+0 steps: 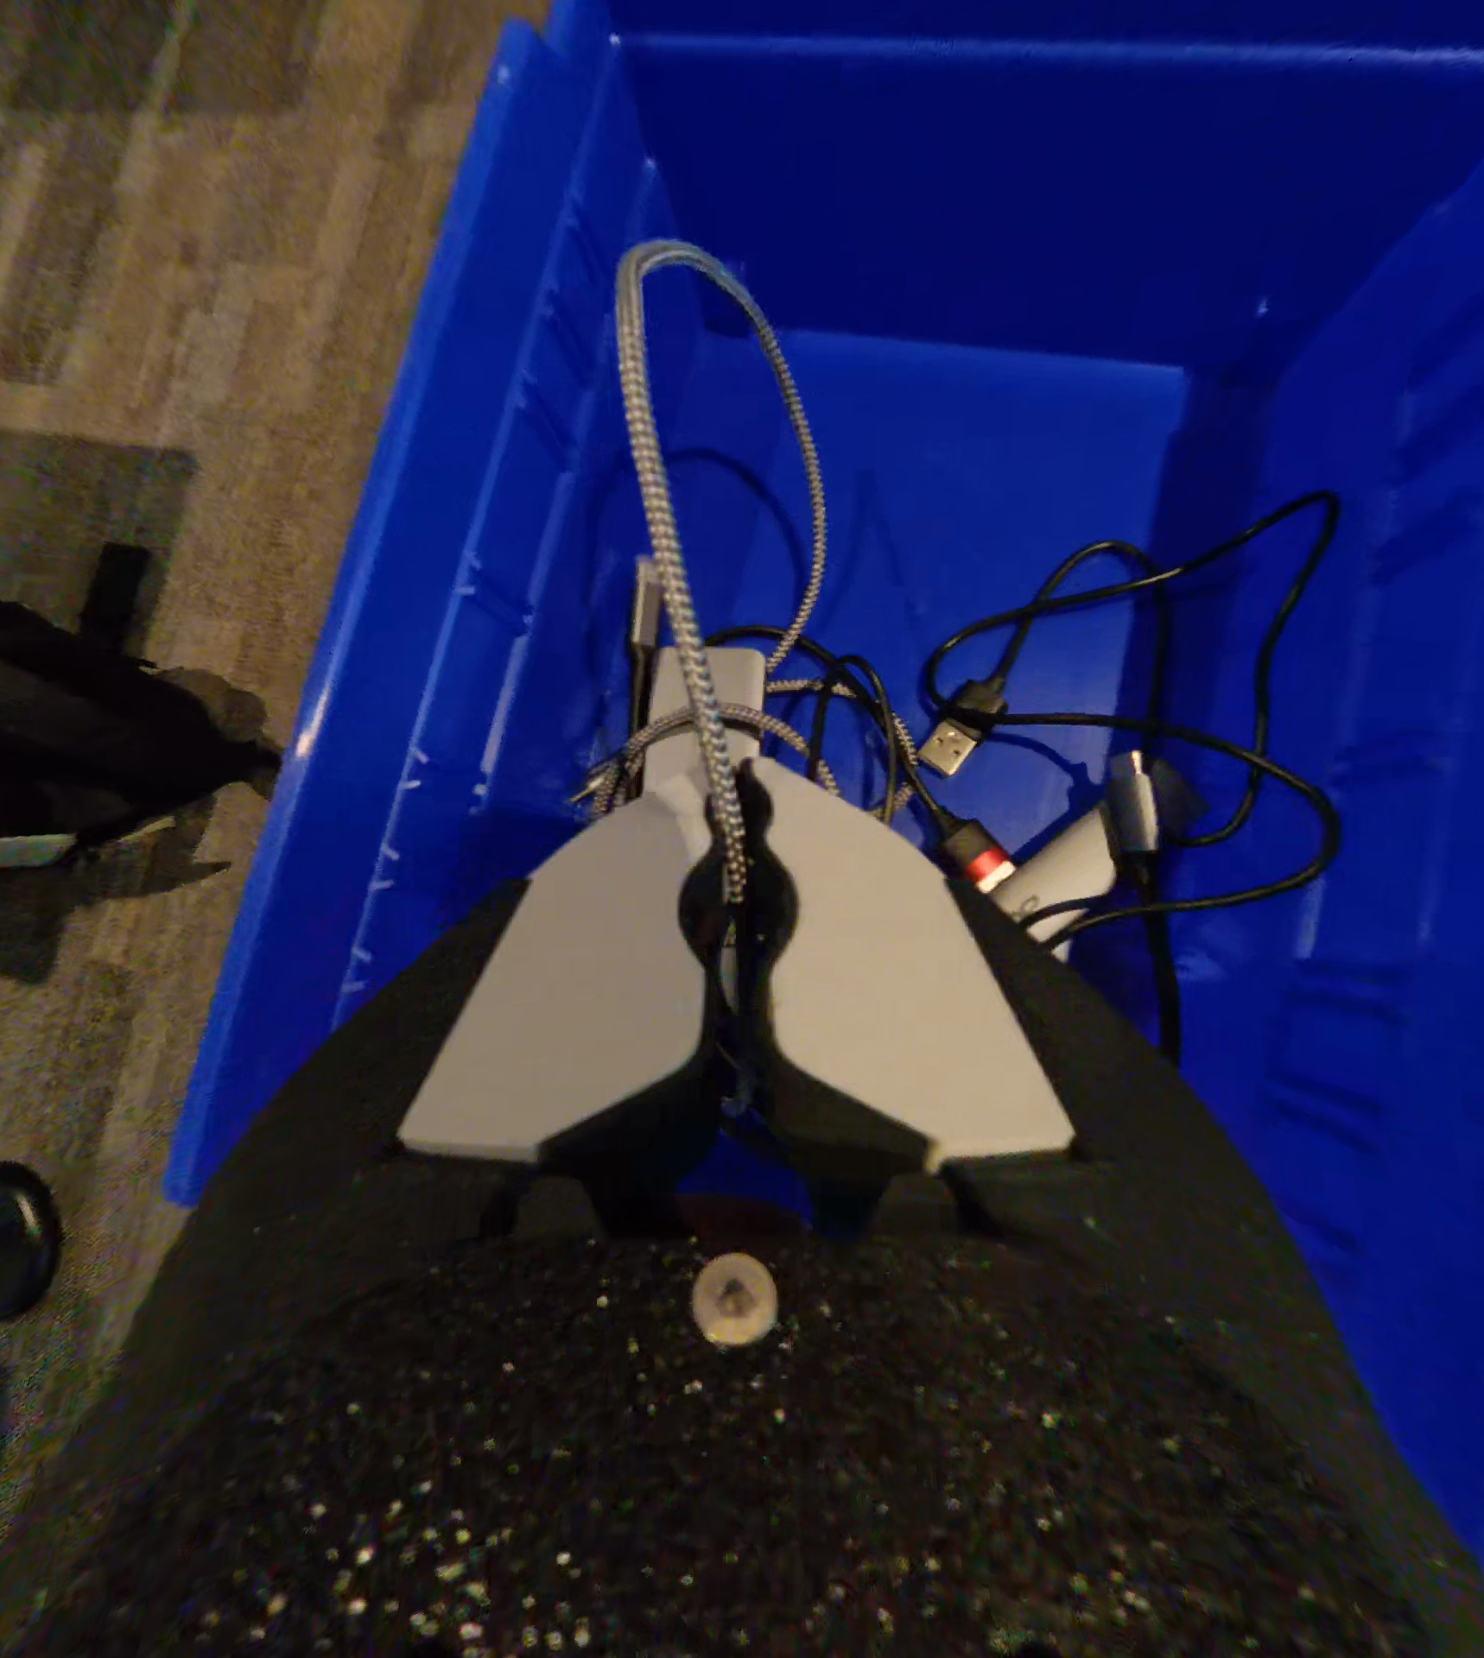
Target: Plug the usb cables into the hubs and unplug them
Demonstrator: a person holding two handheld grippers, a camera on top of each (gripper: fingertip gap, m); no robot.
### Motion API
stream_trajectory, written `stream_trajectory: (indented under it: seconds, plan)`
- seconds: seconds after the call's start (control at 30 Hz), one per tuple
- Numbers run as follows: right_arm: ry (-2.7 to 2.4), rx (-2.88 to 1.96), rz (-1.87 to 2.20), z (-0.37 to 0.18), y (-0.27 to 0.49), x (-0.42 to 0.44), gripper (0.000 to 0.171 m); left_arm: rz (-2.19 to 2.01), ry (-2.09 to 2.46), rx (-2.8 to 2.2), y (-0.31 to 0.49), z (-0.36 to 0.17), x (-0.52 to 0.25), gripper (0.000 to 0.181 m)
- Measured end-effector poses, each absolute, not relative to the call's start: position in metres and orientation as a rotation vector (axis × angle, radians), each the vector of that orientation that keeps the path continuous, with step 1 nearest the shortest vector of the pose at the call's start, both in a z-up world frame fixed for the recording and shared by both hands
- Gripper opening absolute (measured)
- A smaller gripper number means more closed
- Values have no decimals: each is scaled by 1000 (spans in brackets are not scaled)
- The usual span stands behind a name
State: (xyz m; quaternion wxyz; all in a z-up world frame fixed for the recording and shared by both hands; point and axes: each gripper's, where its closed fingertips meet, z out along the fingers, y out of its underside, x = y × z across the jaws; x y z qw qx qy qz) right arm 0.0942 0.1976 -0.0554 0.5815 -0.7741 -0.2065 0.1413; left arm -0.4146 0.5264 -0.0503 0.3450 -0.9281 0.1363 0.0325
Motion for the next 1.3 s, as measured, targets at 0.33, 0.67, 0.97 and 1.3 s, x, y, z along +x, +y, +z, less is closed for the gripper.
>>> stream_trajectory:
  seconds: [0.33,0.67,0.97,1.3]
  plan:
    - [-489,-1807,328,-55,197,93,0,168,430,-2001,523,79,-382,0]
    - [-492,-1809,333,-56,196,93,1,123,464,-1655,503,203,-349,0]
    - [-492,-1813,332,-56,196,93,1,69,555,-1354,467,330,-292,0]
    - [-504,-1812,328,-57,195,92,1,106,652,-1130,426,438,-234,0]
